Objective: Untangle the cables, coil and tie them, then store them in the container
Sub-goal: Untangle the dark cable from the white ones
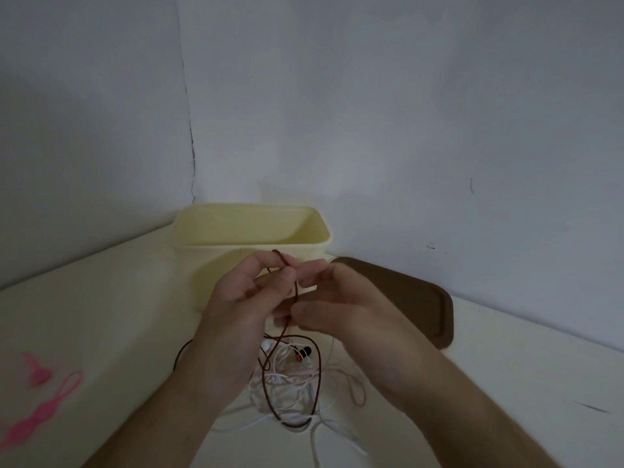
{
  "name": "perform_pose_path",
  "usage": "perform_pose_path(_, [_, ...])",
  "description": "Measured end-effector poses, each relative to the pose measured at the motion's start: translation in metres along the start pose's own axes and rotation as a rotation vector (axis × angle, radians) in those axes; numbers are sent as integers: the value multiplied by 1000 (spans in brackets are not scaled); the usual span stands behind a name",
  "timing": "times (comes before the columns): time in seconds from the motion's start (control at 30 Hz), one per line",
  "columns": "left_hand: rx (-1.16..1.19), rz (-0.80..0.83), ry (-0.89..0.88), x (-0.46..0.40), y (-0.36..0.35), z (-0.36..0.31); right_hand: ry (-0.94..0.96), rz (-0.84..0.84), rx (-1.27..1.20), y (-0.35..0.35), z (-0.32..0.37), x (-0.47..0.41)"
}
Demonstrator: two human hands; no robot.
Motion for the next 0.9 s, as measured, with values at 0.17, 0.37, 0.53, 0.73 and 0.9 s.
perform_pose_path(0.17, [-219,-103,-132,3,3,-5,78,-54,24,5,-1,-2])
perform_pose_path(0.37, [-382,-229,-302,9,8,0,232,-50,382,26,18,-1])
perform_pose_path(0.53, [-196,196,-9,3,1,5,289,-96,382,26,17,-2])
perform_pose_path(0.73, [66,291,186,1,1,8,319,-252,366,36,14,-3])
perform_pose_path(0.9, [150,433,257,4,-1,5,341,-449,312,53,14,-3])
Point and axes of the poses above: each hand's wrist, its own x-axis away from the middle knuckle, its own y-axis out of the back of the hand, z = x × y, the point moved 2 cm from there along -x, towards the middle knuckle, and after that the axes turned 8 degrees about y, right-handed, at the moved point
